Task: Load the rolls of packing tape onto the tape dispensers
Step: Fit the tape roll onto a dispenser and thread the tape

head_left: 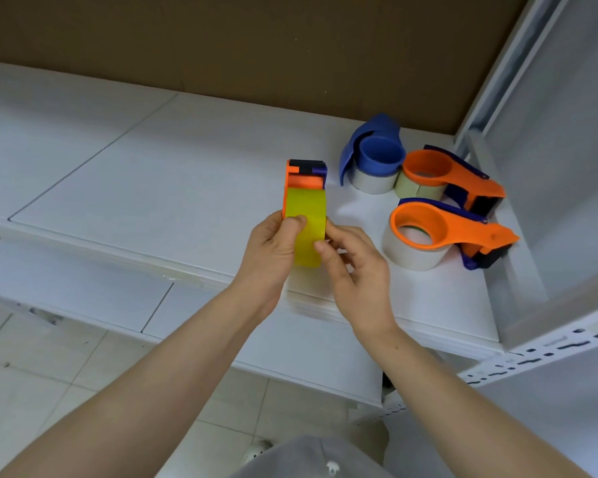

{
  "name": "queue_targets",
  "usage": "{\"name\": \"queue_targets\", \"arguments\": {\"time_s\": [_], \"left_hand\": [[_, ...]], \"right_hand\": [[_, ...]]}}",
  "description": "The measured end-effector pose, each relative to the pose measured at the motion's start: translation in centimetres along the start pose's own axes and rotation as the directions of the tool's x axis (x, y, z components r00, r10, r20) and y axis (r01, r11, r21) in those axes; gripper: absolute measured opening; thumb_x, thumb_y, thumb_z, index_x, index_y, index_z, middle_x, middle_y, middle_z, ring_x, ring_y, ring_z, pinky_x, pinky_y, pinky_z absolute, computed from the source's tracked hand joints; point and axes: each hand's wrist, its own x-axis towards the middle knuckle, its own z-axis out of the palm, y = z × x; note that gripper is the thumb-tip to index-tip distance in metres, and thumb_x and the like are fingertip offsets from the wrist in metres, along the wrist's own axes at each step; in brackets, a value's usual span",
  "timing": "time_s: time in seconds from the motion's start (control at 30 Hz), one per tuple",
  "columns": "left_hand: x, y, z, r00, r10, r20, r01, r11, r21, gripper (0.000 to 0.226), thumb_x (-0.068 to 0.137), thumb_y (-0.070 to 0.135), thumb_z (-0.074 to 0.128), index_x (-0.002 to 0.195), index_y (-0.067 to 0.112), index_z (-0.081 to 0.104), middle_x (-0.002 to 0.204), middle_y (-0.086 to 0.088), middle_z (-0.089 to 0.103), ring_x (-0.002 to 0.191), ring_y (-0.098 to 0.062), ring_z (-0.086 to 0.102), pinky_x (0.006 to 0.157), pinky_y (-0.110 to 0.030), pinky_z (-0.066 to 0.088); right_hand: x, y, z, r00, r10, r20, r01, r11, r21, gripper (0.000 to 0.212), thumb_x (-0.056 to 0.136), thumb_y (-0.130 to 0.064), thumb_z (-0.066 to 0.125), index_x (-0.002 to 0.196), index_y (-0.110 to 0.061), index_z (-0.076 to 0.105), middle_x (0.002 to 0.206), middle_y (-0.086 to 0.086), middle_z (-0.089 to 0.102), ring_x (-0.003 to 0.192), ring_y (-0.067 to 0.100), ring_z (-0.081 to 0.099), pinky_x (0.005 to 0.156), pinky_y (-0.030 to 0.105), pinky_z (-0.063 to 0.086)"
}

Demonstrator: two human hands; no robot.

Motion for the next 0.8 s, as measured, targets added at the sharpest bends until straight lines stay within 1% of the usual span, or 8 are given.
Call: {"name": "queue_targets", "arguments": {"time_s": [0.1, 0.17, 0.23, 0.3, 0.37, 0.5, 0.63, 0.8], "left_hand": [[0.0, -0.1, -0.2, 1.0, 0.005, 0.005, -0.005, 1.0, -0.01, 0.017, 0.089, 0.012, 0.048, 0.085, 0.016, 0.064, 0.085, -0.007, 0.065, 0.08, -0.017, 0.058, 0.071, -0.023, 0.048], [-0.1, -0.1, -0.4, 0.999, 0.027, 0.038, -0.027, 1.0, 0.006, 0.018, 0.087, 0.014, 0.049, 0.086, 0.021, 0.065, 0.078, 0.004, 0.068, 0.075, -0.008, 0.061, 0.068, -0.018, 0.05], [-0.3, -0.2, -0.5, 0.998, 0.04, 0.055, -0.042, 0.999, 0.028, 0.027, 0.093, 0.008, 0.045, 0.088, 0.024, 0.065, 0.073, 0.011, 0.07, 0.071, -0.002, 0.062, 0.068, -0.015, 0.05], [-0.4, -0.2, -0.4, 0.998, 0.048, 0.05, -0.05, 0.998, 0.029, 0.03, 0.094, 0.005, 0.042, 0.089, 0.023, 0.066, 0.072, 0.011, 0.069, 0.07, -0.003, 0.062, 0.065, -0.015, 0.051], [-0.6, -0.1, -0.3, 0.998, 0.047, 0.039, -0.048, 0.999, 0.017, 0.03, 0.093, 0.004, 0.041, 0.089, 0.021, 0.066, 0.072, 0.01, 0.068, 0.066, -0.002, 0.062, 0.061, -0.012, 0.049], [-0.7, 0.0, 0.0, 0.999, 0.03, 0.015, -0.03, 0.999, 0.016, 0.026, 0.094, 0.007, 0.042, 0.086, 0.019, 0.064, 0.078, 0.001, 0.063, 0.065, -0.003, 0.057, 0.059, -0.01, 0.047], [-0.5, 0.1, 0.0, 1.0, 0.003, -0.013, -0.003, 1.0, 0.006, 0.026, 0.094, 0.01, 0.044, 0.086, 0.02, 0.066, 0.082, -0.001, 0.065, 0.07, -0.006, 0.058, 0.06, -0.011, 0.048], [-0.5, 0.0, 0.2, 1.0, 0.0, -0.026, 0.001, 1.0, 0.013, 0.026, 0.094, 0.011, 0.043, 0.086, 0.019, 0.066, 0.084, -0.001, 0.066, 0.076, -0.01, 0.058, 0.063, -0.012, 0.048]], "right_hand": [[0.5, -0.6, -0.5, 0.988, 0.155, -0.002, -0.153, 0.972, 0.178, 0.015, 0.083, -0.009, 0.067, 0.097, -0.015, 0.068, 0.09, 0.009, 0.065, 0.075, 0.005, 0.055, 0.069, 0.012, 0.044], [1.7, -1.4, -0.9, 0.937, 0.347, 0.042, -0.341, 0.884, 0.319, 0.005, 0.087, -0.014, 0.063, 0.09, -0.017, 0.066, 0.083, 0.002, 0.065, 0.071, 0.008, 0.056, 0.062, 0.016, 0.045], [2.8, -1.9, -0.8, 0.913, 0.4, 0.076, -0.402, 0.855, 0.328, 0.008, 0.092, -0.02, 0.056, 0.093, -0.019, 0.064, 0.078, -0.003, 0.063, 0.065, 0.003, 0.055, 0.056, 0.015, 0.044], [3.0, -2.0, -0.2, 0.951, 0.306, 0.05, -0.309, 0.924, 0.226, 0.012, 0.094, -0.021, 0.053, 0.095, -0.021, 0.065, 0.08, 0.001, 0.063, 0.066, 0.006, 0.053, 0.06, 0.024, 0.047], [2.6, -1.5, 0.1, 0.982, 0.187, 0.017, -0.188, 0.975, 0.119, 0.018, 0.094, -0.02, 0.053, 0.101, -0.013, 0.068, 0.082, 0.006, 0.062, 0.072, 0.012, 0.052, 0.069, 0.032, 0.047], [1.4, 0.0, 0.2, 0.999, 0.024, -0.022, -0.023, 0.999, 0.03, 0.03, 0.093, -0.017, 0.052, 0.119, -0.008, 0.063, 0.079, -0.004, 0.052, 0.074, 0.001, 0.05, 0.071, 0.013, 0.043], [0.3, 0.6, 0.6, 0.998, -0.044, -0.042, 0.046, 0.998, 0.042, 0.036, 0.091, -0.027, 0.053, 0.125, -0.015, 0.055, 0.091, 0.0, 0.054, 0.08, 0.007, 0.054, 0.074, 0.018, 0.048], [0.1, 0.9, 0.5, 0.994, -0.089, -0.058, 0.091, 0.995, 0.035, 0.04, 0.09, -0.027, 0.05, 0.123, -0.006, 0.059, 0.089, 0.0, 0.054, 0.08, 0.006, 0.054, 0.075, 0.015, 0.047]]}}
